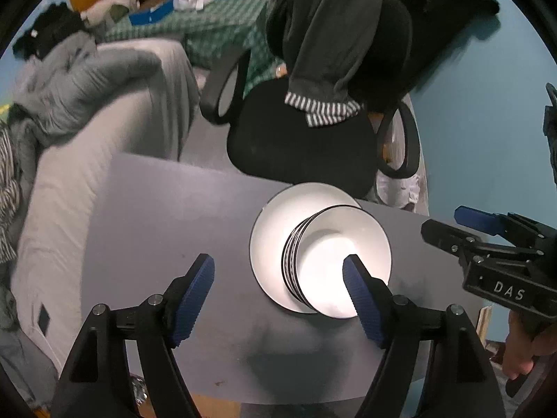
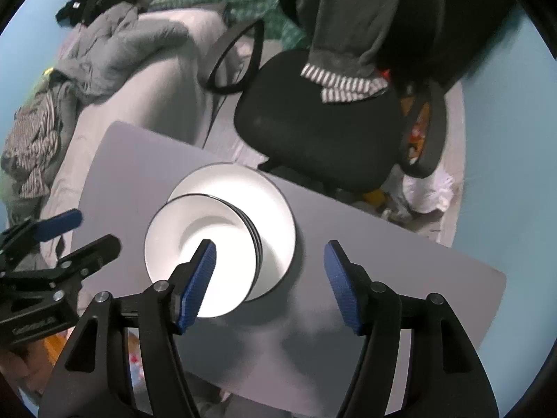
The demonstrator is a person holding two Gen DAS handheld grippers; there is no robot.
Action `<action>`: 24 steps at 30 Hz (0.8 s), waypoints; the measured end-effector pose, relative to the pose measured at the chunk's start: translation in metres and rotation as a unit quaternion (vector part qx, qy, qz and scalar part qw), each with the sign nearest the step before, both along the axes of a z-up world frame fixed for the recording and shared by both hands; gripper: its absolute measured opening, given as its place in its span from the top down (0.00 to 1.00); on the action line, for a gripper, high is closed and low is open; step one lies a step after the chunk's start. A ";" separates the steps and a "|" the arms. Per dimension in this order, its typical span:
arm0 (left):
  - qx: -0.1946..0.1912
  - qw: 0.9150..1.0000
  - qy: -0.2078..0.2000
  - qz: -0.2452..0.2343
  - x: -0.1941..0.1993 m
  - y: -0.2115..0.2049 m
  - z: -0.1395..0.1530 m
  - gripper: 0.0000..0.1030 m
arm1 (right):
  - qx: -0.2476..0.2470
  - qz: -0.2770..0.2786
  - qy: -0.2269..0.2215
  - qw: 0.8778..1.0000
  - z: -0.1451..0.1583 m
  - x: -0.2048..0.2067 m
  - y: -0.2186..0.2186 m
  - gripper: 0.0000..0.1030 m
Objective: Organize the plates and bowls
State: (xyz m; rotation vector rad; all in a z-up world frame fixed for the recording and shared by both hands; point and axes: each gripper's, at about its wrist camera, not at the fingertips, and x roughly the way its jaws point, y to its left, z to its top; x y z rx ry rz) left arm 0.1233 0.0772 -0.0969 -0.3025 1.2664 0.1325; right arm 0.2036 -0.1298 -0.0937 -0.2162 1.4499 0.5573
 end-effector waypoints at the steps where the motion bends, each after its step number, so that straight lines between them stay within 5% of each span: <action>1: 0.002 1.000 -0.005 0.000 -0.003 0.000 0.005 0.25 | 0.004 -0.007 -0.008 1.000 0.007 -0.002 -0.003 0.37; 14: 0.012 0.998 -0.065 0.011 -0.038 -0.014 0.066 0.21 | 0.033 -0.082 -0.102 0.991 0.081 -0.024 -0.046 0.35; 24: 0.047 0.992 -0.112 -0.041 -0.054 -0.053 0.110 0.16 | 0.034 -0.112 -0.128 0.985 0.108 -0.045 -0.070 0.35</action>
